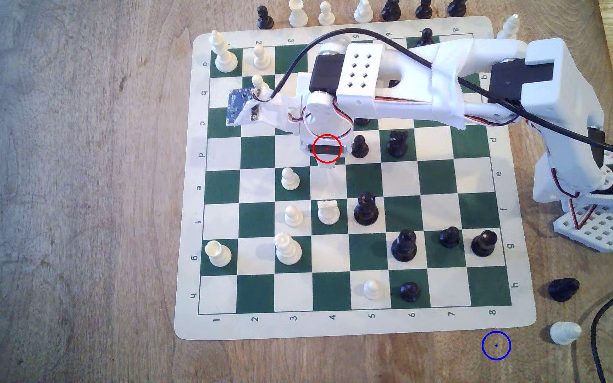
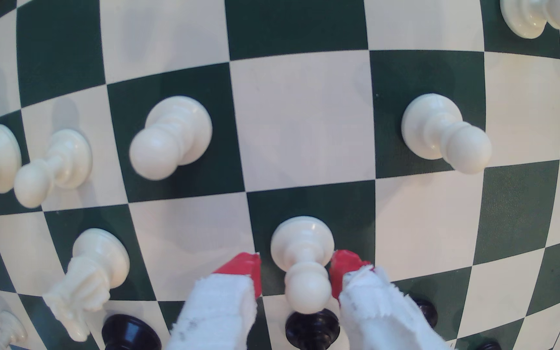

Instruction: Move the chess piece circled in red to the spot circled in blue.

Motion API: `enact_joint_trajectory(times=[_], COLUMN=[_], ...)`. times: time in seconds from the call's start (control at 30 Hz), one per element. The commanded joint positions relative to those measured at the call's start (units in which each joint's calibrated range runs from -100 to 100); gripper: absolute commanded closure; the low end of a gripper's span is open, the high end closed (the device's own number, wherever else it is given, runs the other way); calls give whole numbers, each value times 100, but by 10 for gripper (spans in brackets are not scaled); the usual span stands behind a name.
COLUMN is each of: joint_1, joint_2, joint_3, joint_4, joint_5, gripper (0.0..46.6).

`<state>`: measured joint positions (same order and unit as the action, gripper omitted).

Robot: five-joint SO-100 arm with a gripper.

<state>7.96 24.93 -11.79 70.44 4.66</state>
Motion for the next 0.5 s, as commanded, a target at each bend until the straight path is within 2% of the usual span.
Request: enact_joint_trajectory(times=[0.0, 0.33, 0.43, 0.47], joint_1=[-10, -18, -26, -26], joint_2=[-235, -303, -311, -319], joint_3=[-489, -516, -507, -507], joint_4=[-123, -66, -41, -41], joint_5=[-24, -24, -24, -29], gripper=[359, 380, 393, 413])
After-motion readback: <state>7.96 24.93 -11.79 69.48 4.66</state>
